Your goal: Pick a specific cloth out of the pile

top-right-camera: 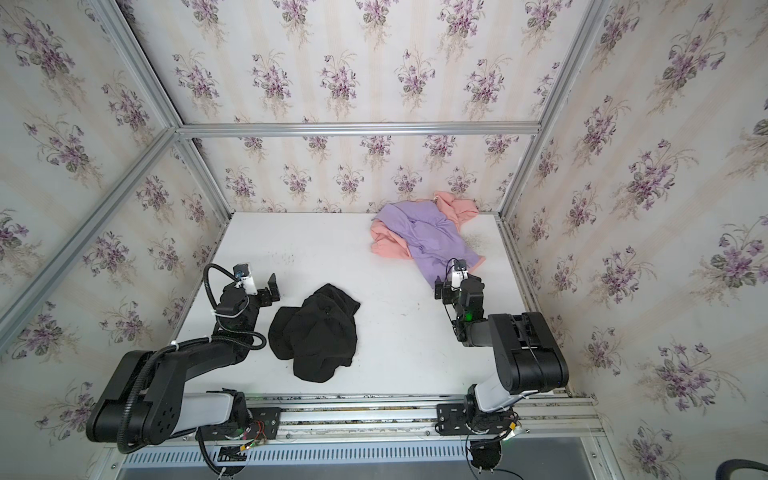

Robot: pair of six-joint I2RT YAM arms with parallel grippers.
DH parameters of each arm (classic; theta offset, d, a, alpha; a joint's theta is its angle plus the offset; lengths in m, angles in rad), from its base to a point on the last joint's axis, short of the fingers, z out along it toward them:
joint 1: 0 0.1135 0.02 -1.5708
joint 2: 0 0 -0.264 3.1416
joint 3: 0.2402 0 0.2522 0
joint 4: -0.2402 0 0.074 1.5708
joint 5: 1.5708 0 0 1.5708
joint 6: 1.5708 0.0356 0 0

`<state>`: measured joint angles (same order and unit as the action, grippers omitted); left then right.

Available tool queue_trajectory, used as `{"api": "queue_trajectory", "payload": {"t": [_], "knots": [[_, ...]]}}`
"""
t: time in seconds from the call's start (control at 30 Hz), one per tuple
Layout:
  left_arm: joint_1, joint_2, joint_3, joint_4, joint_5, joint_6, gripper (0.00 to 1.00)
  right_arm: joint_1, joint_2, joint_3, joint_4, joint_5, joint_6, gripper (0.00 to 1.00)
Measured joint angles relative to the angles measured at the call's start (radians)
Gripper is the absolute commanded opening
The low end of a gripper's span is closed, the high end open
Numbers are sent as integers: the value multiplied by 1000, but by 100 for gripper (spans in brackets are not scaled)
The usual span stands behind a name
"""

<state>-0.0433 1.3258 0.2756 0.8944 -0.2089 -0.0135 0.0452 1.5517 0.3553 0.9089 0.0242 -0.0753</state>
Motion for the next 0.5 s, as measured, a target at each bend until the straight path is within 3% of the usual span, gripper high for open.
{"api": "queue_trajectory", "payload": {"t": [0.5], "knots": [[0, 2, 0, 3, 0, 0, 100, -4, 12, 56, -60, -8, -4, 100]]}}
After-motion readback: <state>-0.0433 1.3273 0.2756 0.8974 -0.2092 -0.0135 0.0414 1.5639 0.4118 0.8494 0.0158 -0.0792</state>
